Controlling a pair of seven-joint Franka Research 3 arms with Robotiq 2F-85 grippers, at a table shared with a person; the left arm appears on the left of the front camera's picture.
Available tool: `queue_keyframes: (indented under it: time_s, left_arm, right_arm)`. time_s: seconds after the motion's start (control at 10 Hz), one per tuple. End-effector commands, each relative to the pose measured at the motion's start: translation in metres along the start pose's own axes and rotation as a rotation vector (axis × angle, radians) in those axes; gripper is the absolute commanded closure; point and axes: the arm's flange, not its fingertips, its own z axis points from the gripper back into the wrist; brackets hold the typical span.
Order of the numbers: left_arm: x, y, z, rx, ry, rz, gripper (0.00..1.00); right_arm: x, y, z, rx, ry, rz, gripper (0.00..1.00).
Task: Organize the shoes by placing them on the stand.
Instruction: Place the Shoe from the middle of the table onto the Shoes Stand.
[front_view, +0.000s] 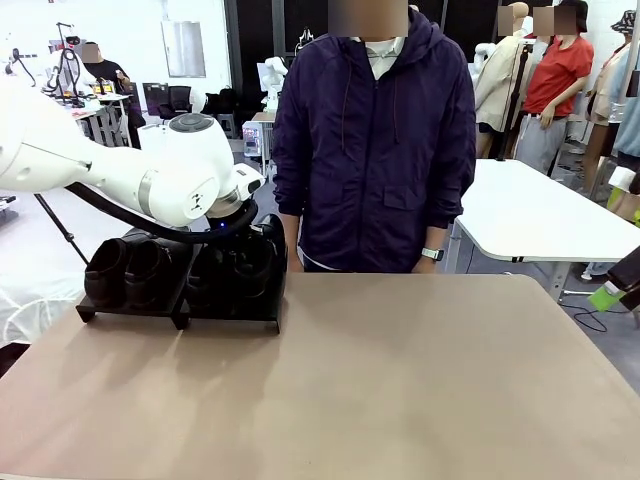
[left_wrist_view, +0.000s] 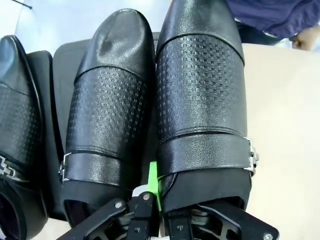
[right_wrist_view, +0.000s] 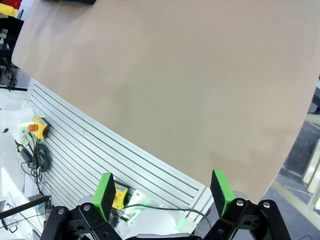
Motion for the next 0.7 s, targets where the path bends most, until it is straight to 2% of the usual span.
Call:
queue_keyframes:
  time_s: [0.0, 0.2, 0.3, 0.4, 0.5, 0.6]
  left_arm:
    - [0.0078, -0.0054, 0.0006, 0.016, 0.001, 0.040, 1.00]
    - [0.0092, -0.0050, -0.0004, 0.025, 0.017, 0.052, 1.00]
    - [0.0100, -0.0048, -0.0009, 0.023, 0.023, 0.052, 0.71]
    - [0.0103, -0.0044, -0.0010, 0.024, 0.026, 0.053, 0.14]
    - [0.0103, -0.0041, -0.0007, 0.022, 0.026, 0.049, 0.00]
    - [0.0106, -0.0037, -0.0002, 0.017, 0.026, 0.041, 0.00]
  right_arm:
    - [0.0027, 0.0004, 0.0036, -0.007, 0.008, -0.014, 0.00]
    - [0.0027, 0.0004, 0.0036, -0.007, 0.008, -0.014, 0.00]
    - [0.0027, 0.0004, 0.0036, -0.007, 0.008, -0.014, 0.00]
    - [0.0027, 0.0004, 0.0036, -0.007, 0.008, -0.014, 0.00]
    - [0.0027, 0.0004, 0.0036, -0.007, 0.008, -0.014, 0.00]
    - [0.0027, 0.0004, 0.0036, -0.007, 0.008, -0.014, 0.00]
